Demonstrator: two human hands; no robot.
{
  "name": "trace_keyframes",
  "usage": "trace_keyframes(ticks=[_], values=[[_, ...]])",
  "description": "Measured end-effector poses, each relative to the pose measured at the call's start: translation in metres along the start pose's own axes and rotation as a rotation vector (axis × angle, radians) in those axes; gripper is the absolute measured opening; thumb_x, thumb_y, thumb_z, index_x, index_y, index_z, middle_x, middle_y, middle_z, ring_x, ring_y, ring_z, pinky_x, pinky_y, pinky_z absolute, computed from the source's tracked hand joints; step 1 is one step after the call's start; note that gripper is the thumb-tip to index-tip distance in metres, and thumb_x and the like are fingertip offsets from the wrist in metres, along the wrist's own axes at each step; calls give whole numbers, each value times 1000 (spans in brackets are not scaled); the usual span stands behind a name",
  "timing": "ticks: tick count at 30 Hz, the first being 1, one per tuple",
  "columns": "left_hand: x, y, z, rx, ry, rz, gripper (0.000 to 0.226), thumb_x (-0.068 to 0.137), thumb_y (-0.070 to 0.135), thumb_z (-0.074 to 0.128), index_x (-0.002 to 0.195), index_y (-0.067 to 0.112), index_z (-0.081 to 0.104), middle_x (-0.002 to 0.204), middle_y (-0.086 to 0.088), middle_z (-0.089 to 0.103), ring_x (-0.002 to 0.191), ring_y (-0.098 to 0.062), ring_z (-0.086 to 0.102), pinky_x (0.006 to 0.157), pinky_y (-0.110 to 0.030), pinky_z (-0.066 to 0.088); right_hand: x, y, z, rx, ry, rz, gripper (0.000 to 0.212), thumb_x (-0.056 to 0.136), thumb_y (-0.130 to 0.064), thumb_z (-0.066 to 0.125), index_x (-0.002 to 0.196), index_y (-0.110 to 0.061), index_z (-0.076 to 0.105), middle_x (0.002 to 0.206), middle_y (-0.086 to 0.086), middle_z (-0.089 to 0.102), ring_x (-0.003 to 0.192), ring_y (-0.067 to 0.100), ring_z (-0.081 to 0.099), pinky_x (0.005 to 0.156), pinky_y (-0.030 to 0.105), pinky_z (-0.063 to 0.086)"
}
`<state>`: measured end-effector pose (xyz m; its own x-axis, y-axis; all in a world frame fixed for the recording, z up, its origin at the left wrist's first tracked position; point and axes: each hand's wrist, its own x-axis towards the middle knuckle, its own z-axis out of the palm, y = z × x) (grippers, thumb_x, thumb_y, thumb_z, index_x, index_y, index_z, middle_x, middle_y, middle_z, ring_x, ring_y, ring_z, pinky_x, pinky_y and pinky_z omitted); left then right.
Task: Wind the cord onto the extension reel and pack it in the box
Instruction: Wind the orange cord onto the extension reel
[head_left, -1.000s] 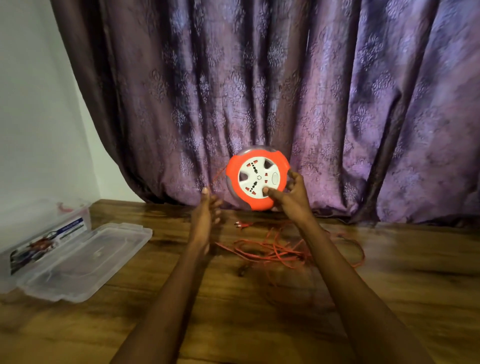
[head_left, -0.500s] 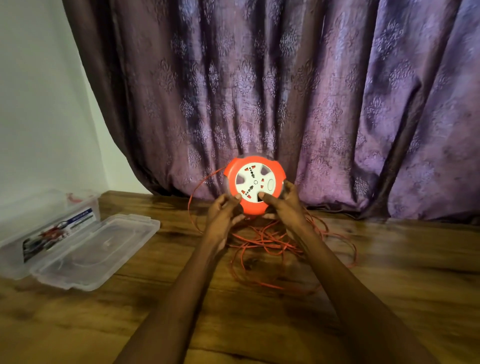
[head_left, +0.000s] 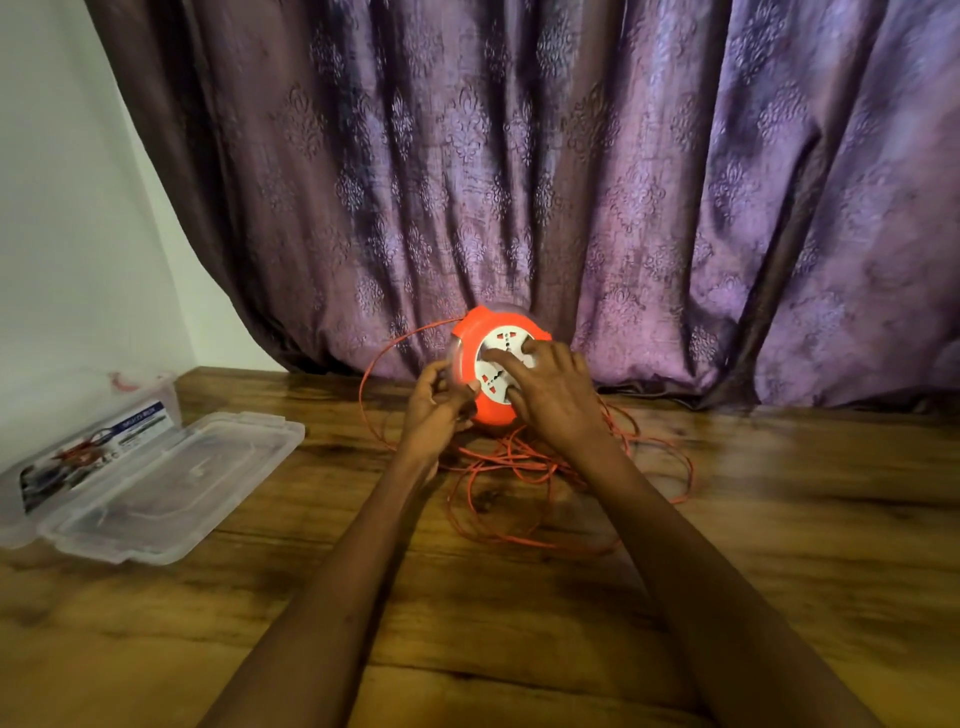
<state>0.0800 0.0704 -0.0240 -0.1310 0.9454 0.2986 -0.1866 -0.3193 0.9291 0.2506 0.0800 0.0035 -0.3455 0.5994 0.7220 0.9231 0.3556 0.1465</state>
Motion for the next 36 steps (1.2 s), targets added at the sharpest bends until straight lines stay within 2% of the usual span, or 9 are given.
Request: trace_keyframes(ticks=[3, 5, 9, 12, 14, 17, 23, 29, 36], values=[[-1, -3, 2, -1, -14, 17, 31, 90, 6, 66, 111, 24, 52, 73, 21, 69, 61, 2, 63, 62, -25, 53, 4, -4, -5, -21, -8, 58, 58, 83, -51, 59, 139, -42, 48, 110, 9, 69, 101, 34, 57, 86, 43, 41], [-4, -4, 9, -14, 0, 44, 31, 89, 3, 66, 105, 26, 53, 73, 15, 71, 61, -2, 64, 59, -25, 54, 9, -11, -8, 109, -3, 316, 62, 77, -65, 61, 132, -38, 53, 98, 13, 74, 98, 36, 64, 85, 41, 46], [-12, -6, 23, -91, 11, 94, 31, 87, 0, 68, 107, 19, 54, 93, -8, 68, 78, -24, 62, 72, -39, 53, 22, -19, -22, 1167, -107, 986, 51, 75, -64, 73, 94, -18, 65, 82, 12, 75, 65, 29, 70, 54, 28, 46], [-11, -9, 24, -95, 25, 86, 32, 88, 2, 68, 110, 18, 52, 90, -3, 68, 68, -15, 63, 58, -32, 54, 20, -16, -19, 1456, -145, 1091, 39, 87, -48, 70, 80, -10, 65, 63, 12, 73, 29, 11, 41, 35, 14, 29], [-8, -9, 20, -99, 59, 69, 28, 89, 2, 66, 105, 22, 53, 86, 5, 66, 62, -7, 61, 52, -25, 52, 17, -12, -15, 1347, -133, 1004, 36, 92, -44, 65, 86, -9, 66, 60, 7, 73, 33, 15, 46, 37, 19, 37], [-2, -5, 10, -117, 78, 43, 24, 91, 4, 64, 102, 24, 56, 79, 11, 66, 60, -3, 59, 51, -23, 51, 15, 0, -13, 716, -73, 662, 27, 89, -47, 65, 94, -20, 70, 78, 0, 76, 73, 26, 69, 67, 36, 55], [8, 0, -9, -182, 52, -2, 19, 90, 11, 66, 109, 14, 67, 113, -20, 69, 97, -28, 60, 92, -48, 49, 8, 12, -11, 199, 42, -245, 34, 86, -24, 57, 114, -38, 67, 132, 0, 57, 121, 26, 50, 86, 38, 37], [9, 3, -13, -198, -14, -35, 22, 89, 17, 67, 109, 9, 69, 111, -22, 71, 95, -30, 67, 89, -48, 56, 7, 5, -16, 40, -122, -301, 47, 82, -26, 60, 121, -52, 60, 148, -1, 47, 140, 30, 37, 103, 42, 32], [6, -1, -11, -66, -47, 3, 14, 94, 15, 63, 106, 16, 69, 108, -17, 71, 97, -27, 64, 98, -52, 50, 5, -2, -12, -83, -52, -166, 58, 76, -31, 61, 129, -52, 54, 111, 2, 63, 104, 30, 52, 86, 44, 34]])
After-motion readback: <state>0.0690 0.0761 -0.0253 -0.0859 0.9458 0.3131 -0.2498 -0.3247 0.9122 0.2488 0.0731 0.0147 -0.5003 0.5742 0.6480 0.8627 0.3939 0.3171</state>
